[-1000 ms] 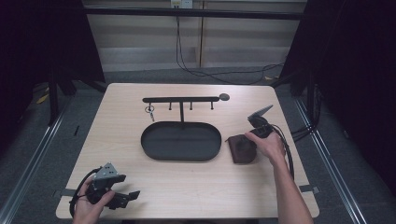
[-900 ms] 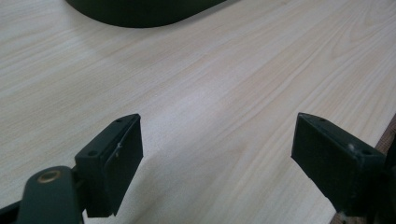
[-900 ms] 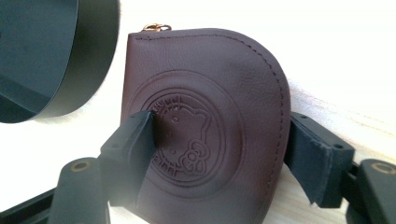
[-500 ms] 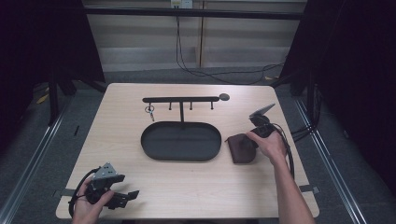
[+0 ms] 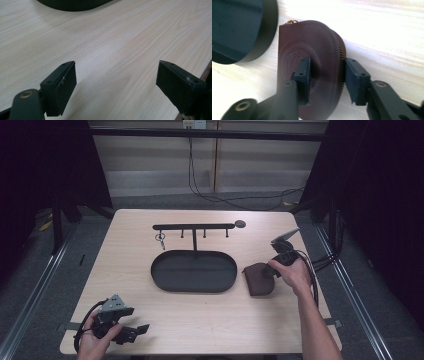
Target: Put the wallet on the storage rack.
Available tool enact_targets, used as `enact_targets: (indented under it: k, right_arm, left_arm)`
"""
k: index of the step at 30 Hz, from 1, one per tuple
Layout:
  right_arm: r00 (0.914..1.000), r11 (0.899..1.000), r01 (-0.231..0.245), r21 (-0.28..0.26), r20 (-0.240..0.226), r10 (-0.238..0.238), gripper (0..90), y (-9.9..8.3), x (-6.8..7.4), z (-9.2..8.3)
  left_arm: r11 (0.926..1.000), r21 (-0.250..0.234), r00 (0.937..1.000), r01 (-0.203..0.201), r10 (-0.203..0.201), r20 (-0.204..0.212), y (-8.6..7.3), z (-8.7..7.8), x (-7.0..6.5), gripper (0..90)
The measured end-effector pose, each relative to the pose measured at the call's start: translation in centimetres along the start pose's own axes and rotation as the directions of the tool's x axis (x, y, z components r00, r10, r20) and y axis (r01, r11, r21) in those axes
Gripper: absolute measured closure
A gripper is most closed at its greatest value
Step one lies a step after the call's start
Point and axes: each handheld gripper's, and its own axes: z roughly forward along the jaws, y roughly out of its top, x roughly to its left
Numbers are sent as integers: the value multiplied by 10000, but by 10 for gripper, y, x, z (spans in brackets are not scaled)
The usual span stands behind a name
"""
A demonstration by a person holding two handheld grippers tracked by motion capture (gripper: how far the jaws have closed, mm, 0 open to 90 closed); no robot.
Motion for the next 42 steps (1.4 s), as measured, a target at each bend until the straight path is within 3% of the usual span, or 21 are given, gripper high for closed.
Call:
enact_targets:
  k: [2,14,20,23,25,26,29,30,42]
  right_arm:
    - [9990,9998,193,-6,412,-193,598,2,5,-4]
    - [9971,9992,120,388,752,-149,661,8,15,-13]
    - [9919,9964,365,765,1189,-455,666,13,22,-20]
    - [9950,9967,371,717,896,-434,731,14,25,-24]
    - [9941,9967,409,707,977,-477,731,15,27,-26]
    - [9896,9948,557,851,1280,-663,738,17,31,-28]
    - [9916,9954,568,776,1118,-653,744,18,33,-31]
    - [9891,9942,601,892,1289,-713,746,19,36,-33]
    - [9859,9929,705,963,1450,-840,749,27,47,-53]
  left_arm:
    - [10000,-7,10000,34,-34,24,0,0,0,165]
    - [10000,35,10000,-10,10,41,0,0,0,165]
    - [10000,61,10000,-11,11,-11,0,1,0,165]
    - [10000,58,10000,-7,7,-32,0,1,0,165]
    - [10000,78,10000,24,-24,-8,0,1,0,165]
    - [10000,96,10000,-6,5,58,0,1,0,165]
    - [10000,76,10000,28,-28,16,0,1,0,165]
    - [10000,40,10000,55,-55,12,0,1,0,165]
    - [10000,21,10000,14,-14,26,0,1,0,165]
